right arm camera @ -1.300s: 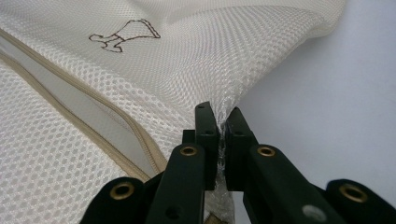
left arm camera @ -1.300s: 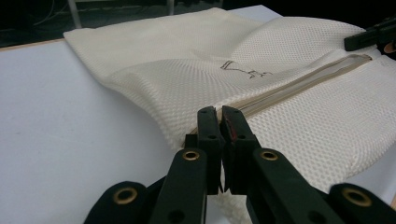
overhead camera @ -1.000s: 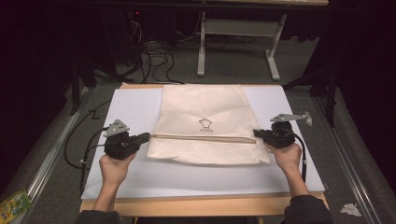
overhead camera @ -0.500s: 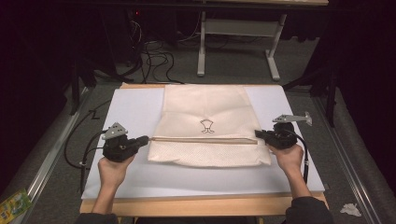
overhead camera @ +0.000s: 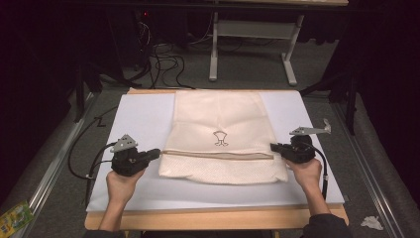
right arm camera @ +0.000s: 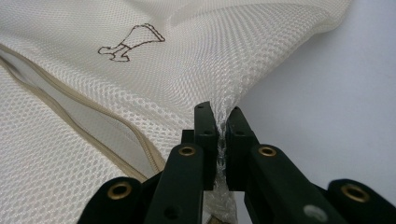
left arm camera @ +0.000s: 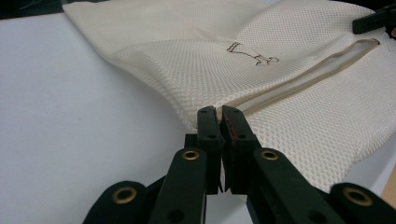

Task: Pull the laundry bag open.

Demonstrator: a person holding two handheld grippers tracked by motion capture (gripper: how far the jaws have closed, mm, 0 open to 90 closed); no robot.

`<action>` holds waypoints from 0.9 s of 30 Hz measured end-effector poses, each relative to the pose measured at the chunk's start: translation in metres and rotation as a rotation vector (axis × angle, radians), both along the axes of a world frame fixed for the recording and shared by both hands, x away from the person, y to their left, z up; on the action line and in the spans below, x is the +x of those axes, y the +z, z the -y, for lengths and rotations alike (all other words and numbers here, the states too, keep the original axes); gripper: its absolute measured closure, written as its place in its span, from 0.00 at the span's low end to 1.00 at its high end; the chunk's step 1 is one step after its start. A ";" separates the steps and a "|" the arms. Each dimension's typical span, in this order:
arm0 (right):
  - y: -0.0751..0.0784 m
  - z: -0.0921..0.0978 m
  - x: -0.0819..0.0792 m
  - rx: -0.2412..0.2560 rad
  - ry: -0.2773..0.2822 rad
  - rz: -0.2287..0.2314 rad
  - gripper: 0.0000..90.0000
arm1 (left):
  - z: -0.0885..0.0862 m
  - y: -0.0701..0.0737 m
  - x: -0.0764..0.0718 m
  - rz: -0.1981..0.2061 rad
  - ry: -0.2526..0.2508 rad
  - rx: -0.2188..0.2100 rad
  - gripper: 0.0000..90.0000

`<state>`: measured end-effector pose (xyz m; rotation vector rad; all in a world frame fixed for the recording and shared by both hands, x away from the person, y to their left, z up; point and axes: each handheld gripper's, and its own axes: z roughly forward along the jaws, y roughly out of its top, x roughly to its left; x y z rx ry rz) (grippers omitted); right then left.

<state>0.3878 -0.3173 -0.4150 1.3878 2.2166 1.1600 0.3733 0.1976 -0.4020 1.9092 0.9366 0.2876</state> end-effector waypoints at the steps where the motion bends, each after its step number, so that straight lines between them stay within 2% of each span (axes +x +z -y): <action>1: -0.001 0.000 0.000 0.001 -0.001 -0.001 0.97 | 0.000 0.000 0.000 0.001 -0.002 0.003 0.97; 5: -0.006 0.001 -0.002 0.004 -0.007 -0.001 0.97 | 0.001 -0.002 0.000 -0.003 -0.004 0.001 0.97; 14: -0.017 0.000 -0.005 -0.001 -0.021 -0.012 0.96 | 0.005 -0.010 -0.002 -0.002 -0.002 0.041 0.97; 20: -0.020 -0.003 -0.007 -0.029 -0.028 -0.004 0.95 | 0.006 -0.013 -0.002 -0.012 -0.002 0.051 0.97; 27: -0.027 -0.003 -0.007 -0.041 -0.030 -0.022 0.94 | 0.009 -0.021 -0.003 -0.024 -0.003 0.070 0.96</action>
